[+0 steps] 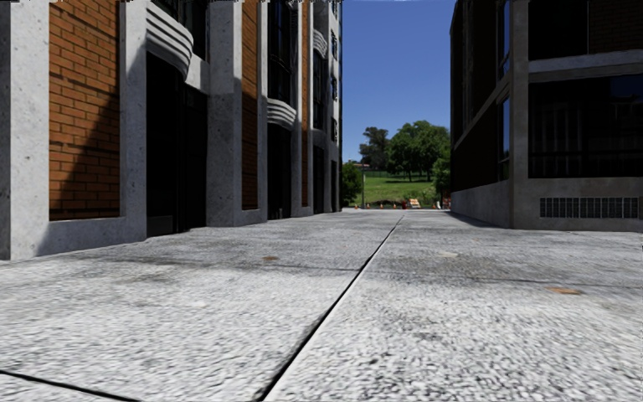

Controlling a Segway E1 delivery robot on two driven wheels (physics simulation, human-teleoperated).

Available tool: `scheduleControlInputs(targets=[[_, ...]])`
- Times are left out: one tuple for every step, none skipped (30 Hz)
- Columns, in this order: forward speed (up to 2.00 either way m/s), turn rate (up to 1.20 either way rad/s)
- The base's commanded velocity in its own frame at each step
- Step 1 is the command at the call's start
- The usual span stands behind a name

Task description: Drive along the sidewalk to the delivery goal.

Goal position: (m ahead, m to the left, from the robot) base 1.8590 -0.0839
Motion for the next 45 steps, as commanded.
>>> scheduleControlInputs(targets=[[2.0, -0.34], [2.0, -0.34], [2.0, -0.34], [2.0, -0.34], [2.0, -0.34], [2.0, -0.33], [2.0, -0.3], [2.0, -0.26], [2.0, -0.04], [2.0, -0.04], [2.0, 0.0], [2.0, 0.0], [2.0, 0.0], [2.0, 0.0], [2.0, 0.0], [2.0, 0.0], [2.0, 0.0], [2.0, 0.0], [2.0, 0.0], [2.0, 0.0], [1.82, 0.0], [1.3, 0.0], [1.3, 0.0], [0.71, 0.0], [0.53, 0.0], [0.39, 0.0], [0.39, 0.0], [0.31, 0.0], [0.16, 0.0], [0.05, 0.0], [0.0, 0.0], [0.0, 0.0], [0.0, 0.0], [0.0, 0.0], [0.0, 0.0], [0.0, 0.0], [0.0, 0.0], [0.0, 0.0], [0.0, 0.0], [0.0, 0.0], [0.0, 0.0], [0.0, 0.0], [0.0, 0.0], [0.0, 0.0], [0.0, 0.0]])
